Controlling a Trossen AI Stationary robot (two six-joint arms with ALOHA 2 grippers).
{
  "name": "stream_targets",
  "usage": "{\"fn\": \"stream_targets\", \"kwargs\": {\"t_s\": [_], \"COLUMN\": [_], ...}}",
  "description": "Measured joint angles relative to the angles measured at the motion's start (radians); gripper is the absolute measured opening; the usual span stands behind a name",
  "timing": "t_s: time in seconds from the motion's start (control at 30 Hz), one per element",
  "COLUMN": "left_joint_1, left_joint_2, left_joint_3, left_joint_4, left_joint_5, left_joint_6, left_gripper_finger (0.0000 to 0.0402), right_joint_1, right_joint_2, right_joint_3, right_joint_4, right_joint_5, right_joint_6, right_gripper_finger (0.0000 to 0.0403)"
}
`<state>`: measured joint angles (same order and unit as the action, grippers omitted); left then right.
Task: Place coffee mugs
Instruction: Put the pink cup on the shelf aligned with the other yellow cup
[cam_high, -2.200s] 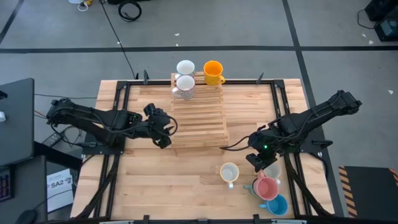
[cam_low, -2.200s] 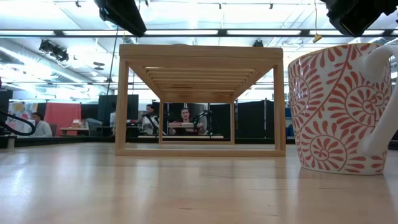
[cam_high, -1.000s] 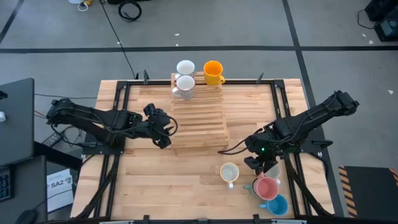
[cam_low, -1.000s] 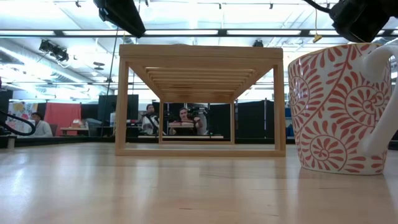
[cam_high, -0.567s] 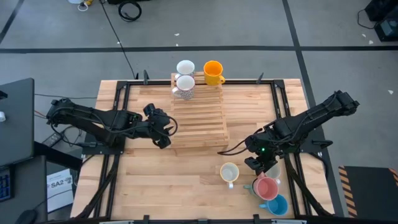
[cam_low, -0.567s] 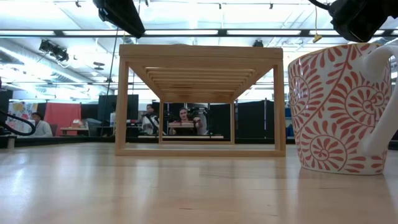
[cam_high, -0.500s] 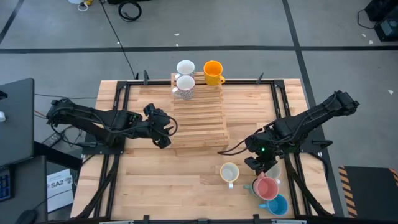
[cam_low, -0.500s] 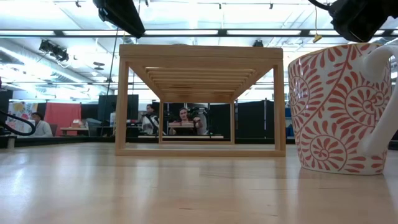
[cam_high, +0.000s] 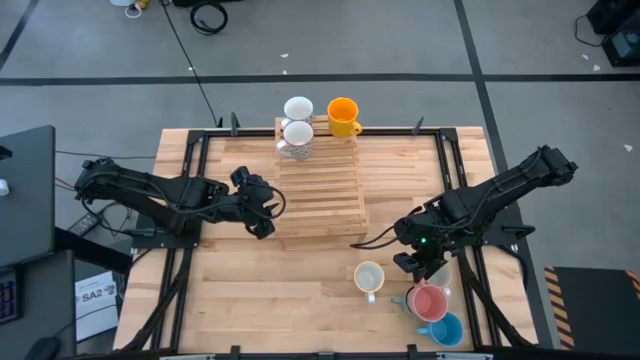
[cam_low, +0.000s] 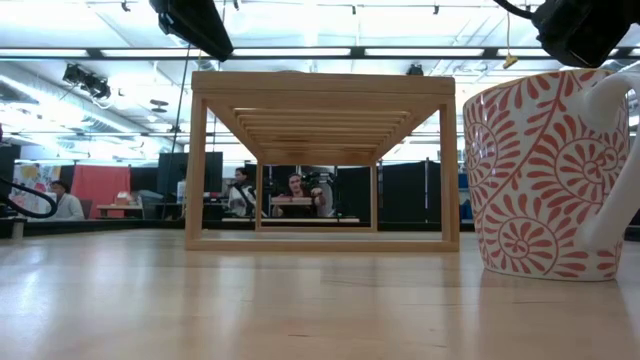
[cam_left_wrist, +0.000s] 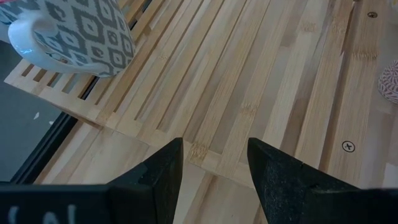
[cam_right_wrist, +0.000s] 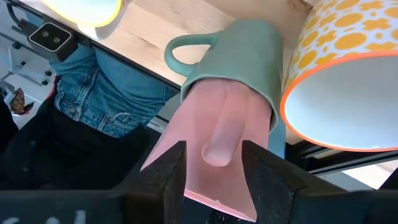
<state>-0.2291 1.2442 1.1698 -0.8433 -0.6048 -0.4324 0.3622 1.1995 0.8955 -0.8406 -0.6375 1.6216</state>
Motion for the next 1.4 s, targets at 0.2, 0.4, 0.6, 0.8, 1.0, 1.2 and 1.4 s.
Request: {"fn": "stream_targets", "kwargs": {"t_s": [0.2,0.4,0.6,0.8,1.0,1.2,1.4], "left_joint_1": [0.0,0.0,0.0,0.0,0.0,0.0,0.0], "left_joint_2": [0.0,0.0,0.0,0.0,0.0,0.0,0.0], "left_joint_3": [0.0,0.0,0.0,0.0,0.0,0.0,0.0], "left_joint_4": [0.0,0.0,0.0,0.0,0.0,-0.007,-0.006], "left_joint_5": [0.0,0.0,0.0,0.0,0.0,0.0,0.0], "left_joint_6": [0.0,0.0,0.0,0.0,0.0,0.0,0.0], "left_gripper_finger": [0.0185,0.0185,0.0185,0.0185,0.0185,0.0185,0.0185], "right_joint_1": [0.0,0.0,-0.001,0.0,0.002,0.002,0.002], "right_joint_2": [0.0,0.0,0.0,0.005,0.037,0.059,0.059], "right_joint_3": [0.0,0.0,0.0,0.0,0.0,0.0,0.0], "right_joint_4": [0.0,0.0,0.0,0.0,-0.004,-0.006,-0.005], "right_joint_5": [0.013,0.026,0.069,0.069,0.047,0.014,0.015], "right_joint_6": [0.001,0.025,0.025,0.025,0.025,0.0,0.001], "right_gripper_finger": [0.0145,0.0135,0.0134,0.0134,0.0132,0.0118,0.0088]}}
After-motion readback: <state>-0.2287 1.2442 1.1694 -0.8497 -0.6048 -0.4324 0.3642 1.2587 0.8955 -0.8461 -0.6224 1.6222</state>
